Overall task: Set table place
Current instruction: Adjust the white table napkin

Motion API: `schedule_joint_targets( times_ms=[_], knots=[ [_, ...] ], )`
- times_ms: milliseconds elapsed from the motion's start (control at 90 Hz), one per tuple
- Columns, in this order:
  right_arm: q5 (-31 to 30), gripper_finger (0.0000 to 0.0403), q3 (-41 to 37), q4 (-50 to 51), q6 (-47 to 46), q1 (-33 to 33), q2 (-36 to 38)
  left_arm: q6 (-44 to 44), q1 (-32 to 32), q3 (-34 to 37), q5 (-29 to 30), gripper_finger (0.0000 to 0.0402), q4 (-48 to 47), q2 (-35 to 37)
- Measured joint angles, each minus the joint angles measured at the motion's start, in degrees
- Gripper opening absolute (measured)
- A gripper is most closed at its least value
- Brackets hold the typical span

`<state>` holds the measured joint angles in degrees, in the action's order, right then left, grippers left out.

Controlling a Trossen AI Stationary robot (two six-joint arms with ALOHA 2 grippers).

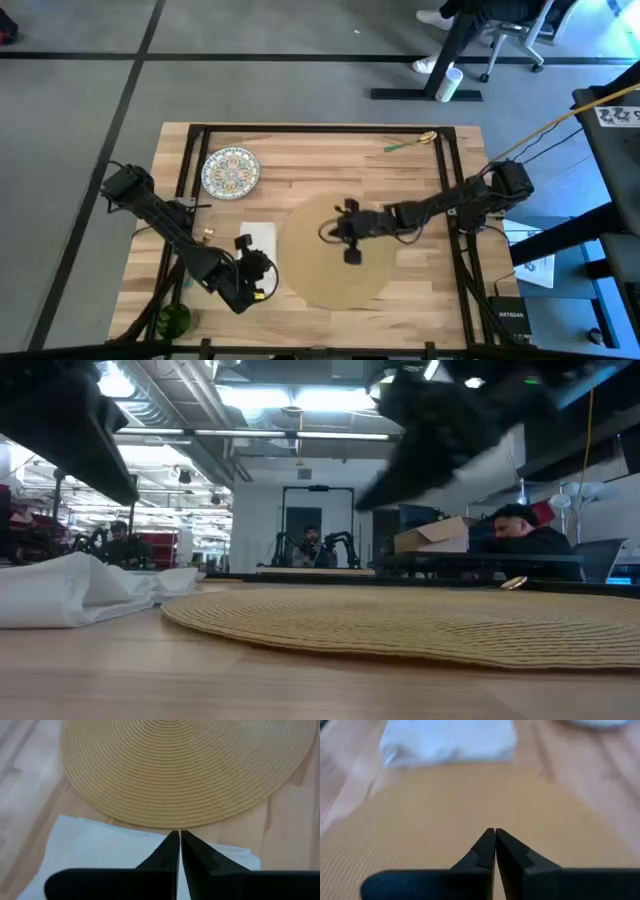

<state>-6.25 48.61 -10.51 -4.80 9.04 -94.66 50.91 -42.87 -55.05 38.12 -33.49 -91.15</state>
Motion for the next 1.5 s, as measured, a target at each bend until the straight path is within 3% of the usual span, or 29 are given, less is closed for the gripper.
schedule_joint_targets(
  times_ms=[322, 544, 711, 1144, 1500],
  knots=[
    [10.7, 0.0, 17.8, 2.8, 6.7, -4.8, -15.6, 7.5, -5.0, 0.0, -0.7, 0.0, 0.1, -0.5],
    [12.1, 0.0, 33.1, 7.9, 10.2, -4.6, -26.2, 10.6, -5.9, 0.0, -2.1, 0.0, 0.2, -4.0],
    [12.4, 0.0, 39.9, 9.4, 12.3, -5.0, -31.1, 10.1, -5.9, 0.0, -2.1, 0.0, 3.2, -6.5],
    [14.8, 0.0, 46.6, 8.9, 12.5, -6.5, -39.9, 9.0, -5.9, 0.0, -2.1, 0.0, 7.4, -7.2],
    [14.9, 0.0, 46.9, 7.6, 11.9, -8.1, -40.4, 10.8, -5.9, 1.7, -1.9, 0.0, 7.7, -7.2]
  ],
)
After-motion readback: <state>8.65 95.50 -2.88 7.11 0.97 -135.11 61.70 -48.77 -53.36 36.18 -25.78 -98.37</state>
